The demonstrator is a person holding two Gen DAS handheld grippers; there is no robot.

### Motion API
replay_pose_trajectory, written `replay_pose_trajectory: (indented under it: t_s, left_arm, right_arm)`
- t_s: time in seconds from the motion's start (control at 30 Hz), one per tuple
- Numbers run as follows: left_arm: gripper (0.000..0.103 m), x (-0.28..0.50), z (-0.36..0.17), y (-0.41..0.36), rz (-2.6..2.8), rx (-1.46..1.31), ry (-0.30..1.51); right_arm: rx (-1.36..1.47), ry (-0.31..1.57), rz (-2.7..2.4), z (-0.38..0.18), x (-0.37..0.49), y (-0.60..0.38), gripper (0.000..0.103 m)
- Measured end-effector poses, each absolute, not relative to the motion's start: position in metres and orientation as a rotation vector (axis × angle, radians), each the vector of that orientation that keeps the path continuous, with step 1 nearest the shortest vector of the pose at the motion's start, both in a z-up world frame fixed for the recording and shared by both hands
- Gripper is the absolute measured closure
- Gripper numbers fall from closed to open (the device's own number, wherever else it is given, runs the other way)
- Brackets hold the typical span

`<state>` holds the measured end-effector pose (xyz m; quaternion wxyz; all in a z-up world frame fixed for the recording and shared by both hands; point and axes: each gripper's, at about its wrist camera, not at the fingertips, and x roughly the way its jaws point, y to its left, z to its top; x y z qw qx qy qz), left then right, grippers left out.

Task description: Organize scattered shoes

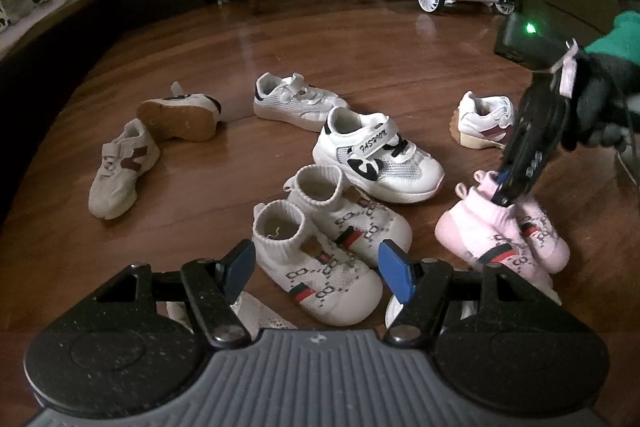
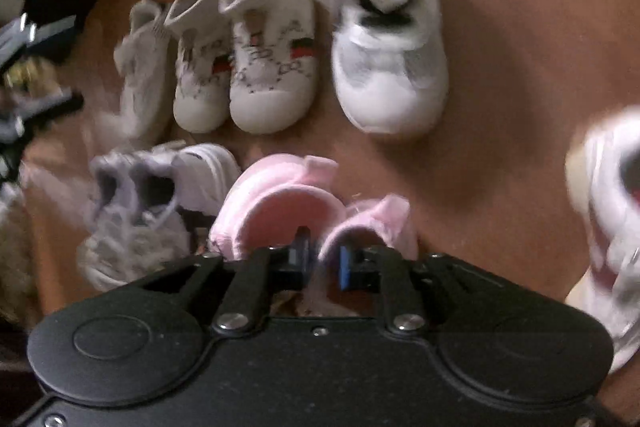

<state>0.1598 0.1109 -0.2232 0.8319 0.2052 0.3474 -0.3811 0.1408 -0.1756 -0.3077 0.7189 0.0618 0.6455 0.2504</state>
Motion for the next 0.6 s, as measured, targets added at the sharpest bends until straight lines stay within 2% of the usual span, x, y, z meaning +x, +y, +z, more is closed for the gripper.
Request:
replay_pose_trajectory:
  t_s: [0.07,0.27,0.33,0.4,0.43,0.47,0.53,0.57,0.6]
  left_arm:
    - [0.036,0.16,-0.225,0.113,-0.8,0.443,0.742]
    - [0.036,0.16,-0.224,0.115,-0.795,0.451,0.734]
    - [0.036,0.159,-0.225,0.115,-0.793,0.459,0.735]
    - [0.036,0.159,-0.226,0.114,-0.792,0.467,0.736]
    - [0.036,0.159,-0.225,0.113,-0.793,0.47,0.735]
    - [0.036,0.159,-0.225,0.112,-0.795,0.472,0.734]
    - [0.036,0.159,-0.225,0.111,-0.799,0.474,0.73]
    - [0.036,0.159,-0.224,0.11,-0.8,0.473,0.729]
    - [0.036,0.159,-0.224,0.11,-0.801,0.472,0.729]
  right_arm:
    - [0.042,1.393,0.572,-0.307,0.137,-0.164,0.089]
    - [-0.352,1.281,0.696,-0.289,0.135,-0.141,0.092]
    - [-0.414,1.261,0.712,-0.285,0.139,-0.135,0.092]
    - [-0.357,1.311,0.695,-0.288,0.147,-0.132,0.09]
    - [-0.288,1.344,0.663,-0.292,0.152,-0.133,0.087]
    - [-0.228,1.372,0.625,-0.298,0.154,-0.133,0.072]
    - [-0.172,1.387,0.591,-0.303,0.154,-0.133,0.056]
    - [-0.135,1.384,0.573,-0.306,0.151,-0.132,0.05]
    - [-0.113,1.368,0.554,-0.308,0.147,-0.131,0.049]
